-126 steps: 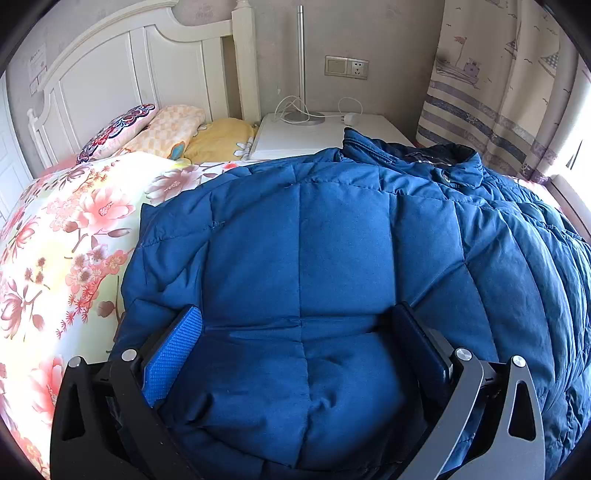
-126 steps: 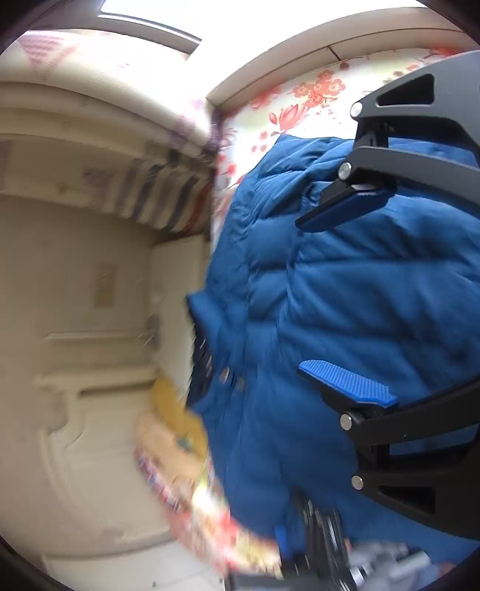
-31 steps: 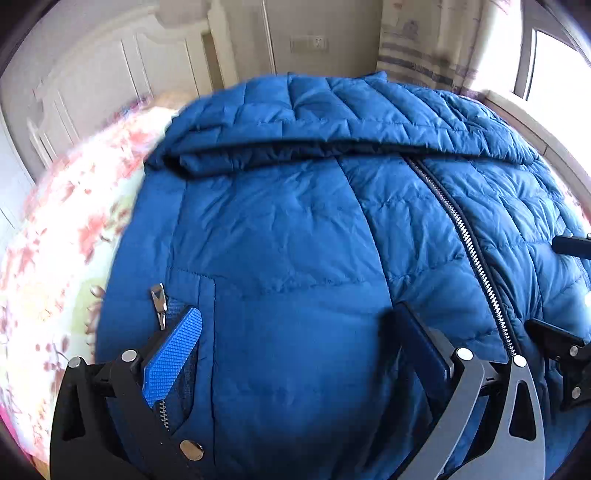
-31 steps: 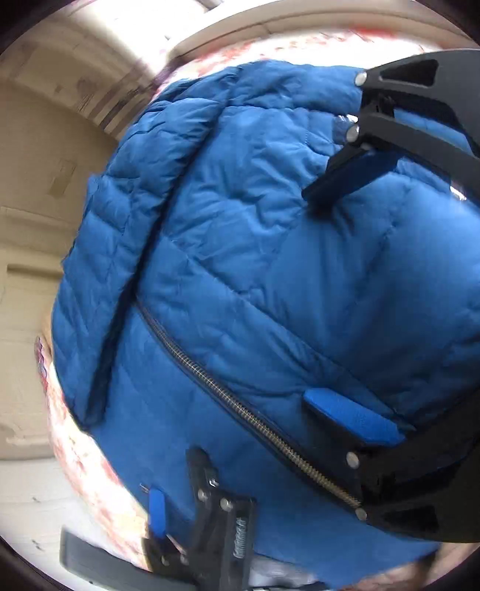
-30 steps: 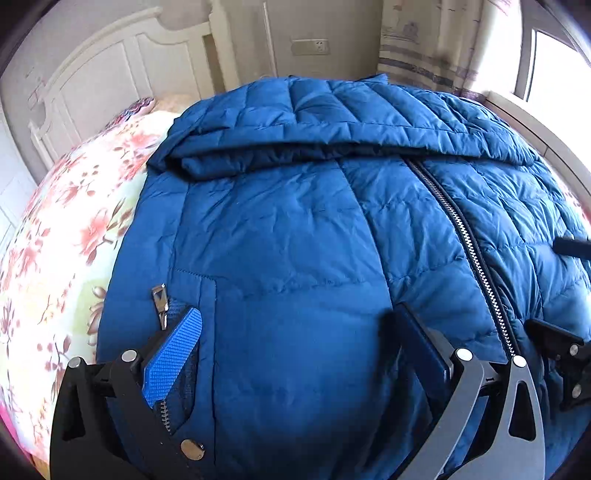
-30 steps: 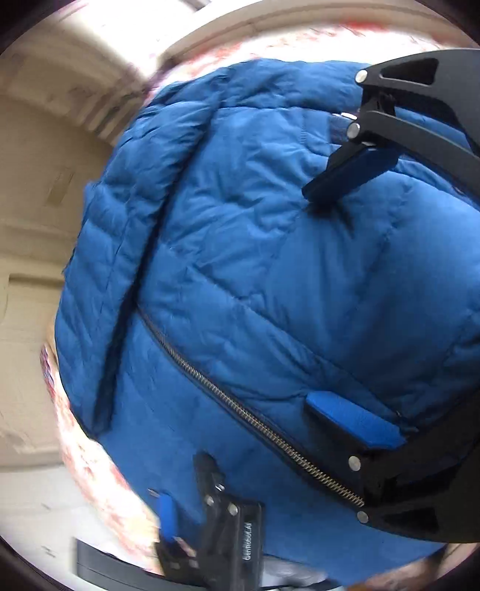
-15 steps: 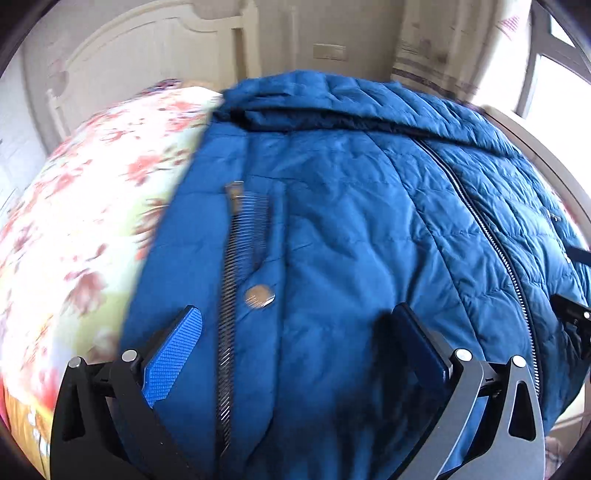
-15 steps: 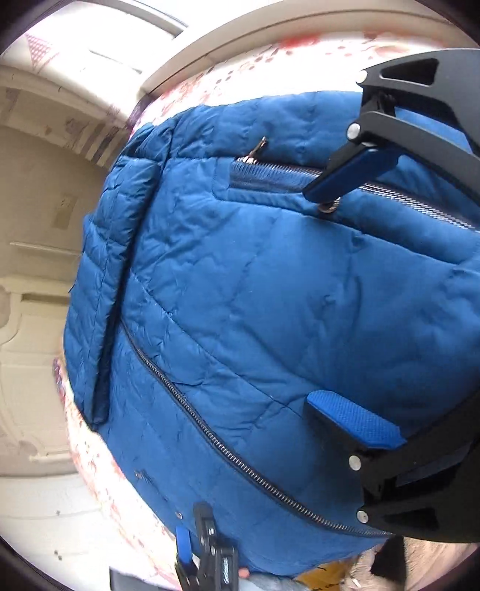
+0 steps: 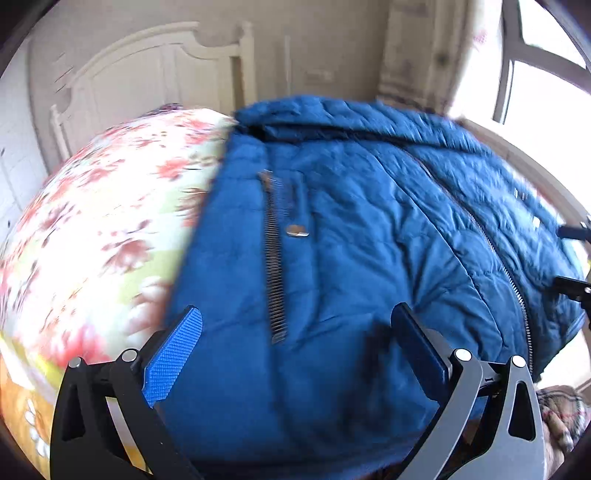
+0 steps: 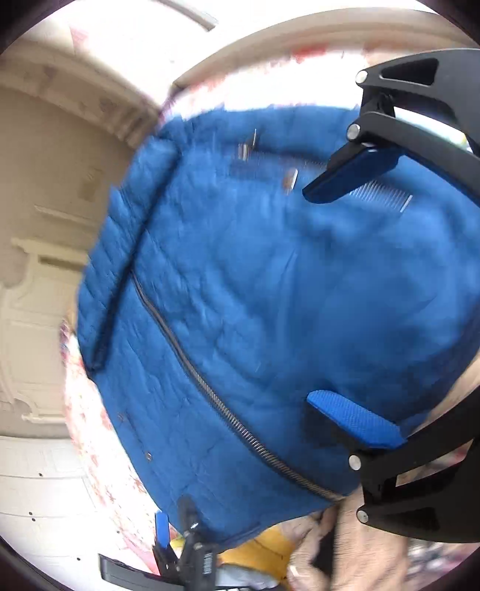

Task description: Fold large clothes

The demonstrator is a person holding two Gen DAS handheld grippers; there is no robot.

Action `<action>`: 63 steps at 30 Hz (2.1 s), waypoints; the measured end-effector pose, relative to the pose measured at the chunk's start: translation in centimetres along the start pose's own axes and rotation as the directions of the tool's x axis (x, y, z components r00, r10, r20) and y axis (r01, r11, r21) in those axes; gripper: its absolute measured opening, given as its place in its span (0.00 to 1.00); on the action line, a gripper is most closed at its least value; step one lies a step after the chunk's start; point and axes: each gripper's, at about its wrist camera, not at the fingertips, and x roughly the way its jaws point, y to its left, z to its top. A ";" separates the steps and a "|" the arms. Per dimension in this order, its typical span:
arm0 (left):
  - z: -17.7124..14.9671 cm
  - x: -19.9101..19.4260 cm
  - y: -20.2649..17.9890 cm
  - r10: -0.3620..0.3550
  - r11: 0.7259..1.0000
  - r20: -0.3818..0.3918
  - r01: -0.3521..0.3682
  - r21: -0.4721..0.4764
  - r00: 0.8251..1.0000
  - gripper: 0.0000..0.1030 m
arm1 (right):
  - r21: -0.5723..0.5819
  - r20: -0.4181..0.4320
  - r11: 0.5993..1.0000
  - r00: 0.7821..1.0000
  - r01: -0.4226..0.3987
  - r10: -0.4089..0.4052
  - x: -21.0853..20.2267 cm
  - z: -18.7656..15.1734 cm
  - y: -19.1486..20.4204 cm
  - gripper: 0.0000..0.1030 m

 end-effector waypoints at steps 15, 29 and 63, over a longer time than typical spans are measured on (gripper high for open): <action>-1.9 -0.1 1.7 -0.054 0.998 0.005 0.054 -0.043 0.999 0.95 | 0.255 0.000 0.966 0.999 0.032 -0.033 -1.8 -9.9 -6.2 0.94; -2.7 -1.5 0.5 -0.050 0.996 0.019 0.049 0.068 0.999 0.34 | 0.173 0.106 0.985 0.993 0.026 -0.045 -3.2 -9.3 -4.2 0.23; 30.6 -4.8 2.3 0.304 0.948 0.482 -0.310 -0.068 0.822 0.10 | 0.516 0.286 0.853 0.954 -0.073 -0.091 0.4 19.1 -20.5 0.12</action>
